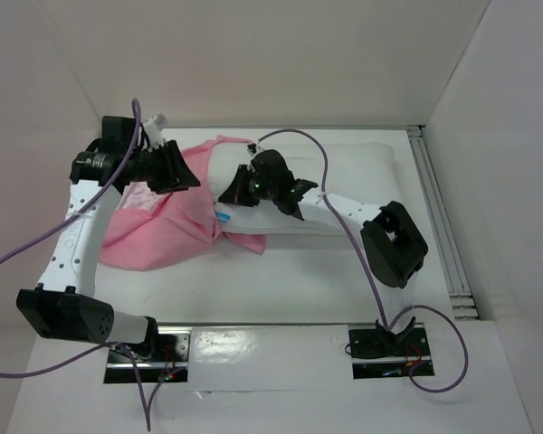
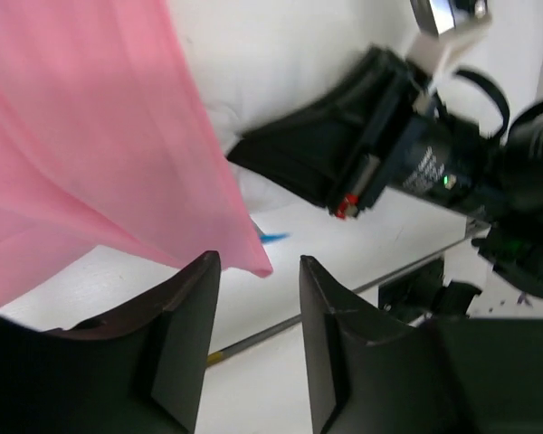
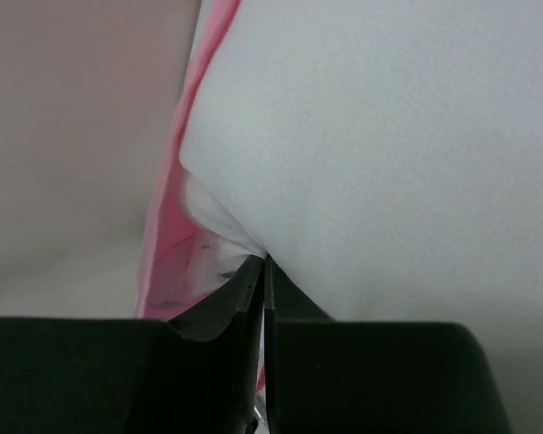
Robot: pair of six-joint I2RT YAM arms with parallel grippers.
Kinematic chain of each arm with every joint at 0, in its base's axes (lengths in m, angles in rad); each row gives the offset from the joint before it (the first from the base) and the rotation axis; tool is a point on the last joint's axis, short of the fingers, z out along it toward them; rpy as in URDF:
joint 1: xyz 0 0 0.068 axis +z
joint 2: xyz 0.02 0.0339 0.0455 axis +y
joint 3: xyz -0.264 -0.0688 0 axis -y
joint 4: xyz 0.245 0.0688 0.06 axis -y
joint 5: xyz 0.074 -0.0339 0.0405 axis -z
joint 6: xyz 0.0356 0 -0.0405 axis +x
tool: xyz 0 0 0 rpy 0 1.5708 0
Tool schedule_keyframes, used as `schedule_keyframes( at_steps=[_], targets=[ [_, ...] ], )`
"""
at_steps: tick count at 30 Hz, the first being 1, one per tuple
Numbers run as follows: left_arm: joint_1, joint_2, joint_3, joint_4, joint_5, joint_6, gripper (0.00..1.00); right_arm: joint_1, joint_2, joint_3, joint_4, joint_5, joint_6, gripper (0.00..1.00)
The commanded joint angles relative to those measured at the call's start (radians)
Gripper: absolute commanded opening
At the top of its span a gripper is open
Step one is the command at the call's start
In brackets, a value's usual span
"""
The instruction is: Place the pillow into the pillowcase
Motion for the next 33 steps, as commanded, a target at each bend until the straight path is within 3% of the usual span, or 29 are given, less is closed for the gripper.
schedule_keyframes(
  at_steps=[1,2,7,12,13,15,17,21,25,27,28,33],
  targets=[
    [0.039,-0.008,0.014,0.064,0.03,-0.056,0.54,-0.007,-0.078,-0.068,0.019,0.076,-0.029,0.1],
    [0.039,0.001,0.014,0.075,0.005,-0.065,0.54,-0.007,-0.078,-0.068,0.019,0.076,-0.029,0.16],
    [0.012,0.142,0.106,0.086,-0.166,-0.088,0.63,0.004,-0.078,-0.082,-0.022,0.086,-0.066,0.23],
    [-0.027,0.322,0.194,0.067,-0.272,-0.088,0.67,0.027,-0.098,-0.073,-0.091,0.14,-0.13,0.48],
    [-0.043,0.363,0.203,0.067,-0.297,-0.088,0.68,0.036,-0.121,-0.073,-0.108,0.152,-0.144,0.61],
    [-0.054,0.405,0.235,0.067,-0.328,-0.097,0.68,0.05,-0.147,-0.073,-0.166,0.212,-0.187,0.7],
    [-0.063,0.463,0.267,0.058,-0.343,-0.087,0.68,0.06,-0.198,-0.073,-0.229,0.278,-0.211,0.79],
    [-0.073,0.527,0.313,0.058,-0.357,-0.096,0.67,0.06,-0.304,-0.073,-0.346,0.385,-0.26,0.85],
    [-0.073,0.584,0.373,0.067,-0.325,-0.096,0.53,0.036,-0.399,-0.059,-0.476,0.523,-0.309,0.92],
    [-0.073,0.604,0.413,0.067,-0.325,-0.096,0.41,-0.011,-0.41,-0.029,-0.565,0.568,-0.333,0.95],
    [-0.073,0.616,0.422,0.067,-0.312,-0.096,0.27,-0.08,-0.393,0.019,-0.592,0.568,-0.358,0.98],
    [-0.073,0.638,0.499,0.067,-0.268,-0.105,0.02,-0.292,-0.172,0.203,-0.695,0.291,-0.431,1.0]
  ],
)
